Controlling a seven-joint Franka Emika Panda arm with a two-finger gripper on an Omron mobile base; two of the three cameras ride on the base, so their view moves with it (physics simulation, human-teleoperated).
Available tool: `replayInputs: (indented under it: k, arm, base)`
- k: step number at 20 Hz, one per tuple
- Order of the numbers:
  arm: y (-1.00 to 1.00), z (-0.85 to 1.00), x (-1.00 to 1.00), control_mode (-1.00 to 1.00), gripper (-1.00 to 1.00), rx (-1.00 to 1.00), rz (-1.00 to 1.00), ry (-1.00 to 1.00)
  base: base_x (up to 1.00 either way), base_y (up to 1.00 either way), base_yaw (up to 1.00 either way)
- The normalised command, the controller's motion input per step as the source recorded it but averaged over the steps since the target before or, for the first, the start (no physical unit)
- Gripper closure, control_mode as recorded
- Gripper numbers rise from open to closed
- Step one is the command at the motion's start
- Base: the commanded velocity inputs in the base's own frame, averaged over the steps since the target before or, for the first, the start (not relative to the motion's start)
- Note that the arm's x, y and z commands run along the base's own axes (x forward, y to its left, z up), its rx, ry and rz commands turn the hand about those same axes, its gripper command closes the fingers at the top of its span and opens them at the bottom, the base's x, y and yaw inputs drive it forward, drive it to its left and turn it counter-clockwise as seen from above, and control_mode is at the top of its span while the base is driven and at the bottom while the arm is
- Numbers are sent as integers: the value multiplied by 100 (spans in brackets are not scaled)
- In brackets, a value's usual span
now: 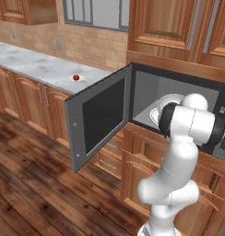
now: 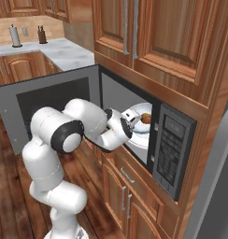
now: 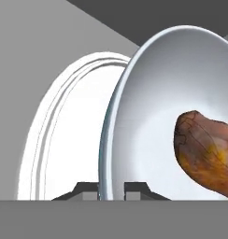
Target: Remove the apple from the bowl and place it on the small plate. Then place the bowl with only the chicken drumstick in the microwave, close the door, and press the start button to microwave the chicken drumstick.
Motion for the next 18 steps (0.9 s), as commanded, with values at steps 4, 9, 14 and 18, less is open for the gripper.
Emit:
replayInputs:
  k: [4,9,14,18]
  arm:
    - [-39,0,5,-100,100,0,0,0]
    - [-7,-3,-1,-100,-100,0,0,0]
    - [3,9,-33,-100,-100,0,0,-23]
    - [30,32,-51,-100,-100,0,0,-31]
  base:
    - [0,0,0]
    - [0,0,0]
    - [0,0,0]
    - [0,0,0]
